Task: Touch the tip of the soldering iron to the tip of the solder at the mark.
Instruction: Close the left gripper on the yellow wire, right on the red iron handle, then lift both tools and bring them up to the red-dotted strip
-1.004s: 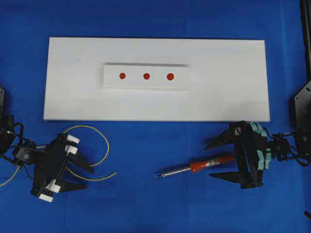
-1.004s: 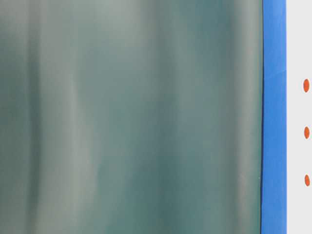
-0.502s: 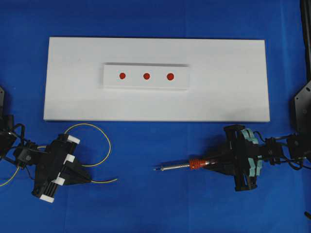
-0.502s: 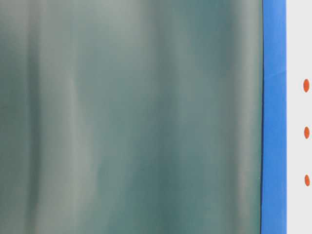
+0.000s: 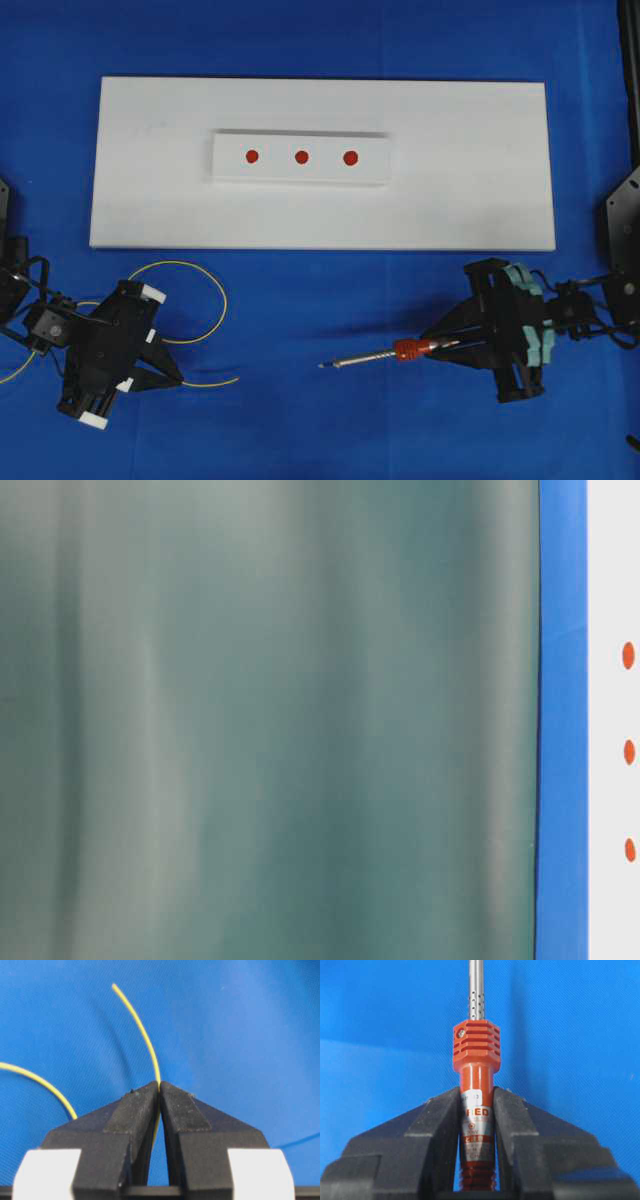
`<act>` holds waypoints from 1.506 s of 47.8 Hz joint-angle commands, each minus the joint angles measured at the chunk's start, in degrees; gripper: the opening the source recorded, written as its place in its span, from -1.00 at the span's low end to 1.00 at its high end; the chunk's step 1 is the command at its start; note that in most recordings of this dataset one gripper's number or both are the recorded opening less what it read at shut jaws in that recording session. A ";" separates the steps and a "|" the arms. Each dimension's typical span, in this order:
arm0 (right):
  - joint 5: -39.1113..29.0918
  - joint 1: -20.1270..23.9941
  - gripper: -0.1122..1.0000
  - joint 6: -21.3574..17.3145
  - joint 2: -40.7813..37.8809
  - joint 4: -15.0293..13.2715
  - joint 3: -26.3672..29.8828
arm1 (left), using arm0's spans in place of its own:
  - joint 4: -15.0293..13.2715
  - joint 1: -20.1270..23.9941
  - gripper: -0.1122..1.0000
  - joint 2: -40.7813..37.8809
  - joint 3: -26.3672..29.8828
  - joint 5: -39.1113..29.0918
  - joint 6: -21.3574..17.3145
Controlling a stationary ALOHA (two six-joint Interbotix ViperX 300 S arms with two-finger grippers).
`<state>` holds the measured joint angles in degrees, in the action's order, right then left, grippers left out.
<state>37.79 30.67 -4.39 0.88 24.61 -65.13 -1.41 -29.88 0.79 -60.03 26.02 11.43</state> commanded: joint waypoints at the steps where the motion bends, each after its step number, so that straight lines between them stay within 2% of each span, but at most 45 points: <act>1: -5.62 -1.23 -0.68 1.23 5.98 0.09 0.70 | 0.09 0.62 -0.75 5.27 2.64 -6.15 0.26; 9: -19.16 -4.48 -0.68 4.39 15.56 0.09 2.29 | 0.35 1.05 -0.75 12.30 6.77 -18.98 0.35; 15: -28.48 -7.03 -0.68 6.15 20.39 0.00 4.22 | 0.62 1.49 -0.75 14.94 8.79 -24.79 0.35; 24: -34.01 -10.72 -0.68 6.59 20.92 -0.09 5.89 | 0.70 3.96 -0.75 15.03 9.23 -25.66 0.35; 33: -39.64 -15.73 -0.68 6.77 21.01 -0.53 7.82 | 0.70 8.79 -0.75 14.85 10.63 -27.07 0.35; 42: -46.93 -22.85 -0.68 6.77 21.09 -4.39 10.81 | 1.05 16.17 -0.75 13.80 13.10 -31.73 -0.35; 57: -58.54 -34.54 -0.68 6.42 20.57 -13.45 16.44 | 1.32 28.04 -0.75 11.25 17.31 -40.34 -0.88; 62: -60.12 -37.44 -0.68 6.33 19.69 -15.47 17.49 | 1.41 31.38 -0.75 10.72 18.46 -41.13 -1.49; 72: -62.23 -41.84 -0.68 6.33 16.87 -18.54 19.95 | 1.41 35.86 -0.75 9.93 19.86 -41.66 -5.71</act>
<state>-24.17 -9.93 1.93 17.93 6.94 -47.37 -0.09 4.48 10.37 -41.84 -15.73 6.77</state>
